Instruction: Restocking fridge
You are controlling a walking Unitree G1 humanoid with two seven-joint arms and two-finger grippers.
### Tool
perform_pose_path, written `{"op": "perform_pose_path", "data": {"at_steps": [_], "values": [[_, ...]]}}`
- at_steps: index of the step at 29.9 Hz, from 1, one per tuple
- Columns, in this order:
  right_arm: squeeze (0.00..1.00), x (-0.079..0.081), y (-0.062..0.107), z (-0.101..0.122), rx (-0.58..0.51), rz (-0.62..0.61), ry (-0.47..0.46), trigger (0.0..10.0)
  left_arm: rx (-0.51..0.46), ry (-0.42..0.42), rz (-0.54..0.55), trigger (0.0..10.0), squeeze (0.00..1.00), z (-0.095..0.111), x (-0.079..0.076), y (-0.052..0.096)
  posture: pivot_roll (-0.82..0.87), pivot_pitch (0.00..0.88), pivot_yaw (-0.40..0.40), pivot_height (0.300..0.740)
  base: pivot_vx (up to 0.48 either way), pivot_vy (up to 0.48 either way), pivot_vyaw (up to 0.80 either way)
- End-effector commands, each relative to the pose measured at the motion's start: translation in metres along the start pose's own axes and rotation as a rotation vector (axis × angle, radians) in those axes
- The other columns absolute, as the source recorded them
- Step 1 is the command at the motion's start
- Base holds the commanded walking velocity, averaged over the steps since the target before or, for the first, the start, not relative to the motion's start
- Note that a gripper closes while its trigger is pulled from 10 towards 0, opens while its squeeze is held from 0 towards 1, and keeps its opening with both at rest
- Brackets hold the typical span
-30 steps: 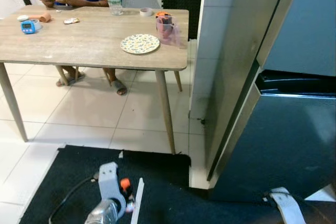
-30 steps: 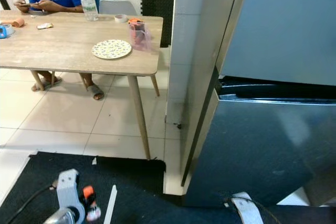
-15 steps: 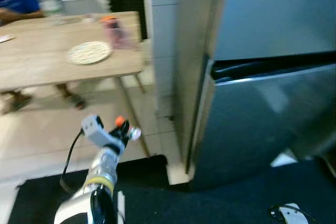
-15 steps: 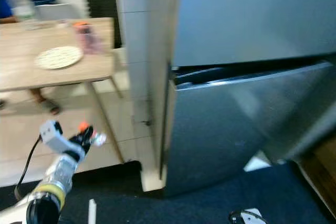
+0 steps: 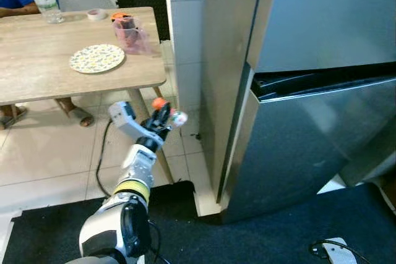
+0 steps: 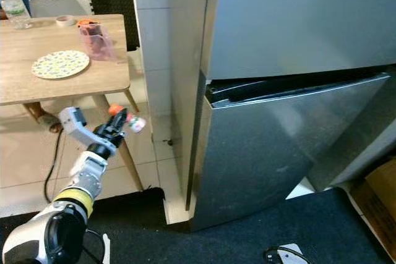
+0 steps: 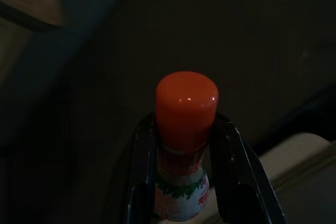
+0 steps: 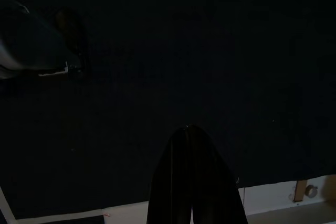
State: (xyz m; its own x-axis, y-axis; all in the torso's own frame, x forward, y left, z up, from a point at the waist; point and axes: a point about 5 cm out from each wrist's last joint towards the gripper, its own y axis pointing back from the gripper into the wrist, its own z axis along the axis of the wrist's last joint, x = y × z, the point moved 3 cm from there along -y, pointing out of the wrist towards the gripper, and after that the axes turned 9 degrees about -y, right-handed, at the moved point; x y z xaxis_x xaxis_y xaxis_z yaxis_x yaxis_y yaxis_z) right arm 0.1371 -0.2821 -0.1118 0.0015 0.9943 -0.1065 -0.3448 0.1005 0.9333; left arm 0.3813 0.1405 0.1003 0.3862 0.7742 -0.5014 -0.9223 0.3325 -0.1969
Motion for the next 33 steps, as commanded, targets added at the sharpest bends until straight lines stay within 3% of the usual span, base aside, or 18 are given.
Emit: {"op": "perform_pose_path", "data": {"at_steps": [1,5,16,19,25,33], "values": [[0.0,0.0,0.0,-0.006,0.012,-0.003,-0.001,10.0,0.019,0.005,-0.057,10.0,0.0,-0.009,-0.016,-0.006,-0.06,0.018,-0.013,0.74,0.0,0.0,-0.76],[0.0,0.0,0.0,-0.005,0.001,-0.007,-0.015,10.0,0.004,0.023,-0.083,10.0,0.0,-0.014,-0.028,-0.009,-0.06,0.019,-0.014,0.74,0.0,0.0,-0.16],[0.0,0.004,-0.001,-0.007,0.023,0.002,0.022,10.0,0.016,0.04,-0.134,10.0,0.0,-0.023,-0.04,-0.01,-0.06,0.016,-0.016,0.74,0.0,0.0,0.0],[0.0,0.007,-0.001,-0.011,0.034,0.017,0.011,10.0,0.029,0.039,-0.16,10.0,0.0,-0.027,-0.044,-0.01,-0.06,0.015,-0.014,0.74,0.0,0.0,-0.77],[0.0,0.008,-0.001,-0.011,0.028,0.01,0.02,10.0,0.033,0.04,-0.166,10.0,0.0,-0.029,-0.046,-0.009,-0.06,0.015,-0.014,0.74,0.0,0.0,-0.77],[0.0,0.01,-0.002,-0.012,0.027,0.015,0.03,10.0,0.034,0.017,-0.168,10.0,0.0,-0.029,-0.048,-0.01,-0.05,0.017,-0.008,0.74,0.0,0.0,0.0]]}}
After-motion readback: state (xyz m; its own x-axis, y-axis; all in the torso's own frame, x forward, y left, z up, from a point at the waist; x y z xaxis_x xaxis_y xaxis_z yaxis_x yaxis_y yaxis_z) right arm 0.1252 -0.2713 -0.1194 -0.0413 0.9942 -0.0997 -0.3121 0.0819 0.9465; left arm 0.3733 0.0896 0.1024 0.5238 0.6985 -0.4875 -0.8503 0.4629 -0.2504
